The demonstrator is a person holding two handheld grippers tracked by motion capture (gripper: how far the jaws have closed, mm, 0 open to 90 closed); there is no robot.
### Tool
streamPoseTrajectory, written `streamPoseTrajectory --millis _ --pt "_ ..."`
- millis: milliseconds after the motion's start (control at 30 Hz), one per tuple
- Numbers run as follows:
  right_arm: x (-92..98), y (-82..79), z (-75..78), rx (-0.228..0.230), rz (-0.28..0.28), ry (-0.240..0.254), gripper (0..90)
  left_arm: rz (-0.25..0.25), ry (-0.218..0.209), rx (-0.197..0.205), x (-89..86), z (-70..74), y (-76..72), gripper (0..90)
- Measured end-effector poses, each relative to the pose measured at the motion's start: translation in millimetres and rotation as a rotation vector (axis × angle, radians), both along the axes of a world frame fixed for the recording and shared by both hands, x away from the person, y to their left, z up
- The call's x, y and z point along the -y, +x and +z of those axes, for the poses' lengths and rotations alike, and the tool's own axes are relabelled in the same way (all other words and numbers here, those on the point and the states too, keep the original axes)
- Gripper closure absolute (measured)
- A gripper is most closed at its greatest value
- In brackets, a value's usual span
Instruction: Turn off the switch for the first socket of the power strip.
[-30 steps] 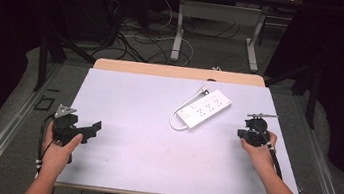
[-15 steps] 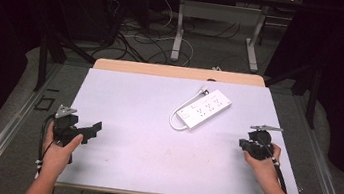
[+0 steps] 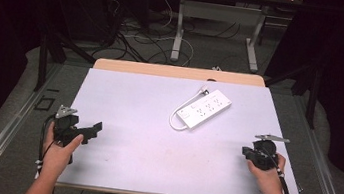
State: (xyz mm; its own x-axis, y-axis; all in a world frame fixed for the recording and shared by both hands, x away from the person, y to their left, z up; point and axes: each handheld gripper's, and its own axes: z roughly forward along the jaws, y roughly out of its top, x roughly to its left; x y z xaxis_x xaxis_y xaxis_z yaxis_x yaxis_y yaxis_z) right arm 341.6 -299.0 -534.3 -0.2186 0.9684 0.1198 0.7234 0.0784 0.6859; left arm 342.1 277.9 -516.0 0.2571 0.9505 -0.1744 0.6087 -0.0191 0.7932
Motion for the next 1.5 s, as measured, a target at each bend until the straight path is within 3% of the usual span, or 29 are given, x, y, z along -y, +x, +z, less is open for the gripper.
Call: streamPoseTrajectory --millis 467,967,1500 --pt "6.0 -9.3 -3.8 0.026 0.002 0.007 87.2 -0.003 0.002 -0.003 0.2 -1.2 -0.1 4.6" --pt "15.2 -12.6 -3.2 0.037 -0.031 0.040 87.3 -0.006 0.005 -0.009 0.3 -2.5 -0.7 4.7" --pt "17.7 -13.8 -6.9 0.021 -0.048 0.045 87.3 -0.007 0.006 -0.014 -0.4 -2.9 -1.0 4.8"
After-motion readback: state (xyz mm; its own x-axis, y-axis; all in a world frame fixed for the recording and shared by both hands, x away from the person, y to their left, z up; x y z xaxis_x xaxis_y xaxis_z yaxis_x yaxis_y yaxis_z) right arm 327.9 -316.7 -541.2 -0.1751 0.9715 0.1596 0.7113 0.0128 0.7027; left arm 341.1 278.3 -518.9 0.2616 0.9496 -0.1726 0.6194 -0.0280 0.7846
